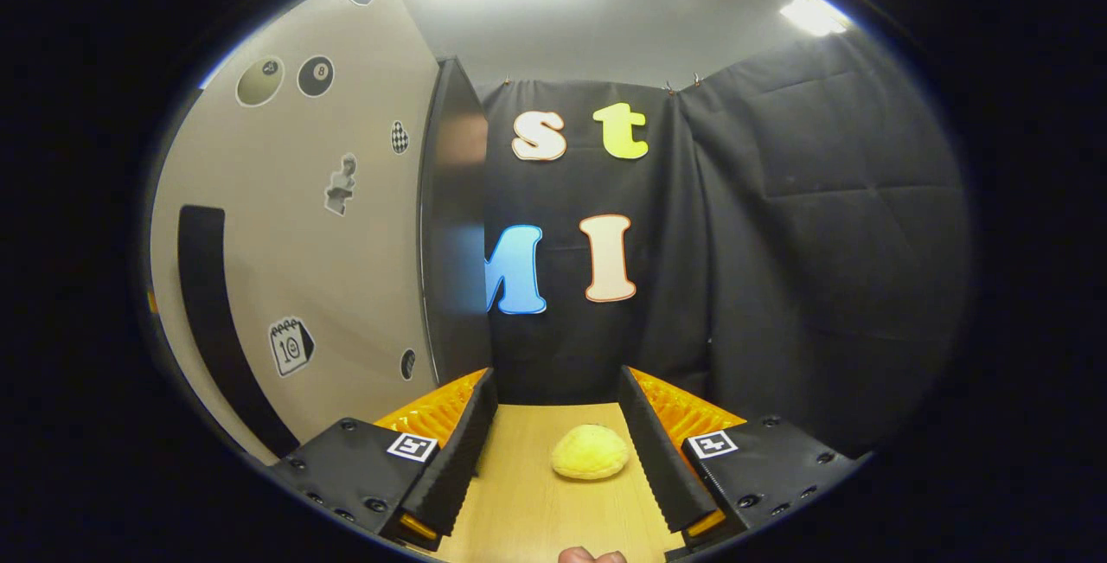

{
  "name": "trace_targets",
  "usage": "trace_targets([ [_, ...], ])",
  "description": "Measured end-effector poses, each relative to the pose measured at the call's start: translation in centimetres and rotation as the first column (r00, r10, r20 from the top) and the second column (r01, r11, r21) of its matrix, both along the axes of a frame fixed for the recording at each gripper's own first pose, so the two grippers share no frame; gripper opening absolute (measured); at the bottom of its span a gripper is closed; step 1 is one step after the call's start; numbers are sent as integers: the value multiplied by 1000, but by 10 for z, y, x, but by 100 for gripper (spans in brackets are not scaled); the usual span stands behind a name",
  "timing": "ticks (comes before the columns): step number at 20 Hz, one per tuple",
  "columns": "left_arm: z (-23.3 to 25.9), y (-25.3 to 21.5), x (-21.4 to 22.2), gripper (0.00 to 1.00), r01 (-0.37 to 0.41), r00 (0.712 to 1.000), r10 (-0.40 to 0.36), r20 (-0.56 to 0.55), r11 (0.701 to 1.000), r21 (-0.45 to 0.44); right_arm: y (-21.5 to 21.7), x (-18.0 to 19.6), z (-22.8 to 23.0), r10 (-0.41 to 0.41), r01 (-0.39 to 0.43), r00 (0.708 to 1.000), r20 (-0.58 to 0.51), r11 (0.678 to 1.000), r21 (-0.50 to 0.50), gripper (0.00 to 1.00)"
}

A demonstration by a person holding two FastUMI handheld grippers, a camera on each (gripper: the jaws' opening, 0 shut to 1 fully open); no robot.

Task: Open the cabinet door with the right hand, grasp the bottle in the cabinet with the left hand and place it on the coaster, then close the cabinet door with the right hand.

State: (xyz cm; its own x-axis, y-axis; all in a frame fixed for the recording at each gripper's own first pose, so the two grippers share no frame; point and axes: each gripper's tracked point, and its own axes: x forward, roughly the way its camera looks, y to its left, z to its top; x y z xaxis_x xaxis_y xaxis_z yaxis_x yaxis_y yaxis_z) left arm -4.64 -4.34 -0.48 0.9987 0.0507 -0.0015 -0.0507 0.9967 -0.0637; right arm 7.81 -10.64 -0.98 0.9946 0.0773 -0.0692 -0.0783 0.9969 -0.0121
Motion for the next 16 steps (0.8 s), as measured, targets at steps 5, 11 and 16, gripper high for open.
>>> trace_targets([
  [5,-18,19,8,83,41,994,-44,-101,999,-29,18,-34,21,-63,63,998,-15,998,-10,89],
  [11,-30,30,5,82,131,985,-133,-113,991,-26,48,-60,41,-75,78,996,-54,995,62,89],
  [16,-37,48,0,84,168,981,-171,-95,985,-36,56,-71,49,-105,107,994,-27,989,102,89],
])
